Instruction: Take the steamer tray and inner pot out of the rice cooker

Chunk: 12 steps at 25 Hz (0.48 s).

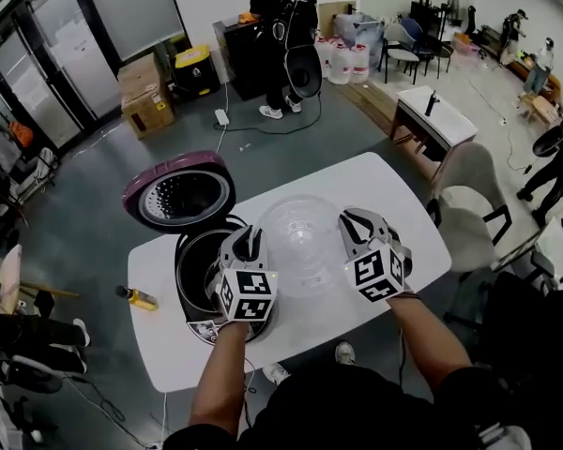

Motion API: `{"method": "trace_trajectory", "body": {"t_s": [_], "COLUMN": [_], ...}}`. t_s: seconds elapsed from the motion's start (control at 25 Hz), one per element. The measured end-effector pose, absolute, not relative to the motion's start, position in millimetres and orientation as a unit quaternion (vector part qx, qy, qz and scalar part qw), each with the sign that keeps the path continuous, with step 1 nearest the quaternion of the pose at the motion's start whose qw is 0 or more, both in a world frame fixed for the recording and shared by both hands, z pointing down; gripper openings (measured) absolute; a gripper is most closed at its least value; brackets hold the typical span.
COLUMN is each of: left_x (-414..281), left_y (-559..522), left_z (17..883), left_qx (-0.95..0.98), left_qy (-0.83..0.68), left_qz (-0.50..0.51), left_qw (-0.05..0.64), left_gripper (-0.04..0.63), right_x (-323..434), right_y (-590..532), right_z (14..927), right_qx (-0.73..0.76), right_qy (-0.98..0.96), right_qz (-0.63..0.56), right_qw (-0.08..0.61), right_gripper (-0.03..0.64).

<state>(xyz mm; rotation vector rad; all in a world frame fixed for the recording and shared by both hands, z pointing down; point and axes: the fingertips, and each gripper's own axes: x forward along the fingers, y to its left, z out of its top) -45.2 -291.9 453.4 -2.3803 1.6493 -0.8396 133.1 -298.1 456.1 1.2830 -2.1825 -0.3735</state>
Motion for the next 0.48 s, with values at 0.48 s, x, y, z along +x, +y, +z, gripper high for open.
{"method": "trace_trajectory", "body": {"t_s": [0.48], "left_x": [58], "left_y": [-294], "left_z": [491], "left_qx": [-0.807], "left_qy": [0.525], "left_qz": [-0.269], "left_qw": [0.035], "left_gripper": [0.063], "right_x": [236], "right_y": [-297], "right_z": [490], "right_qx": [0.477], "right_qy": [-0.809], "right_qz": [-0.133], "right_qw": [0.316], "right_gripper": [0.031]}}
